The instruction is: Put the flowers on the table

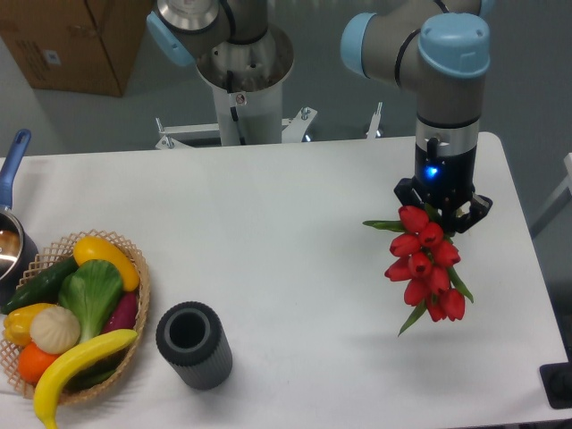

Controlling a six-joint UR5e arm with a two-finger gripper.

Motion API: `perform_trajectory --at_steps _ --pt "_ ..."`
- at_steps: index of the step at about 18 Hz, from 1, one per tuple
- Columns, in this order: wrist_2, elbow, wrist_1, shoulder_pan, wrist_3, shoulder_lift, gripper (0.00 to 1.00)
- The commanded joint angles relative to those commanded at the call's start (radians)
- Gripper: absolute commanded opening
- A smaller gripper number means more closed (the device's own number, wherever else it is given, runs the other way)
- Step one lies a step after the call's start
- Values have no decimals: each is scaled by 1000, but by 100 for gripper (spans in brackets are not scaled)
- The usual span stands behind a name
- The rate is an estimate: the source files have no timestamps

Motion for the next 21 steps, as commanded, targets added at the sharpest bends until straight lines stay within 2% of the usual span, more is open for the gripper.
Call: perform_trajectory --at_steps 3,6,7,9,10,11,17,21 --pt "2 -11 3 -3 -2 -18 7" --pt "21 -61 14 -27 2 -40 7" --pt "26 -67 15 -38 0 -60 11" --pt "28 -78 21 -63 -12 -87 52" --pt "28 -80 32 -69 -15 -94 87" --pt "29 -89 50 -69 -12 -94 100" --pt "31 -72 60 -60 -5 -86 100" --pt "32 -34 48 -37 -5 -84 100"
